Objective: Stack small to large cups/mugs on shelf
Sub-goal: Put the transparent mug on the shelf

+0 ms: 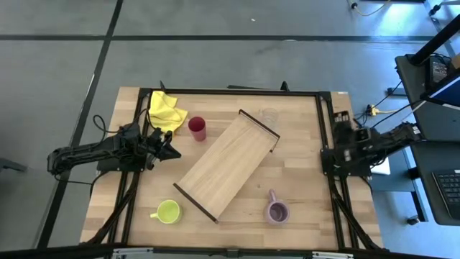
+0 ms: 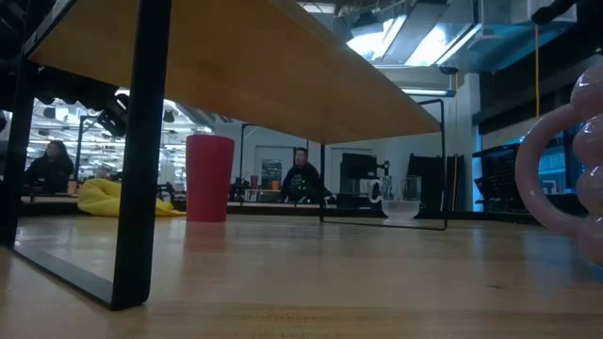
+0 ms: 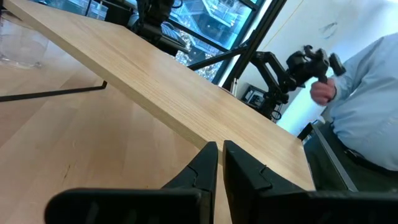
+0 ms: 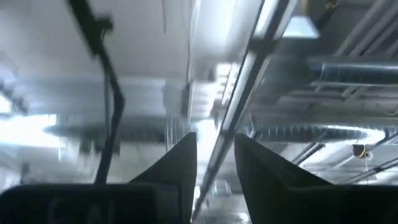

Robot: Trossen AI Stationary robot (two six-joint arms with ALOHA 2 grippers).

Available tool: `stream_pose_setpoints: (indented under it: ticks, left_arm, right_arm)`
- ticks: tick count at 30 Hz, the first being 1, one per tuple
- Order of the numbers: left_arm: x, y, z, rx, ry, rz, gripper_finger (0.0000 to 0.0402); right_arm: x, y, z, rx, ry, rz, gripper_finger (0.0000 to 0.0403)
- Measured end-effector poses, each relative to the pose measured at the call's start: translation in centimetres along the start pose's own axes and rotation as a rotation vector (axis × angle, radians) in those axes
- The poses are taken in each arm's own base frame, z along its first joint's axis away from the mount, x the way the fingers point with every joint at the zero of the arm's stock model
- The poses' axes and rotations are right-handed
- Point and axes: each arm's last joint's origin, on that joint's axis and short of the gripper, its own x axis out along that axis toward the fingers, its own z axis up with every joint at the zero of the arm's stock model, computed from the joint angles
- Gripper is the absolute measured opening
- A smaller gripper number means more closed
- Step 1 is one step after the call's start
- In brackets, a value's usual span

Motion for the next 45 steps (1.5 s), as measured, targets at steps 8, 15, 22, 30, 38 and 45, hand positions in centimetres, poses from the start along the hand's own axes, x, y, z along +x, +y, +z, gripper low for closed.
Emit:
stream_pose_setpoints:
  ticks: [8, 15, 22, 30, 38, 45]
  left_arm:
    - [0.0, 0.0, 0.0, 0.000, 0.000, 0.000, 0.0019]
    - [0.0, 0.0, 0.0, 0.000, 0.000, 0.000, 0.0019]
    - [0.0, 0.0, 0.0, 0.000, 0.000, 0.000, 0.0019]
    - [0.0, 0.0, 0.0, 0.000, 0.000, 0.000, 0.0019]
    - [0.0, 0.0, 0.0, 0.000, 0.000, 0.000, 0.0019]
    - [0.0, 0.0, 0.0, 0.000, 0.000, 0.000, 0.0019]
  right_arm:
    - [2.2, 0.1, 2.5, 0.098, -0.159, 0.074, 0.0110]
    - [3.2, 0.0, 3.6, 0.111, -0.211, 0.055, 0.0110]
    - [3.3, 0.1, 2.8, 0.224, -0.119, 0.066, 0.0110]
    - [3.8, 0.5, 1.4, 0.432, 0.022, 0.088, 0.0110]
    - [9.1, 1.6, 2.1, 0.383, 0.249, 0.149, 0.0110]
    - [13.6, 1.7, 3.4, 0.122, 0.756, 0.058, 0.0110]
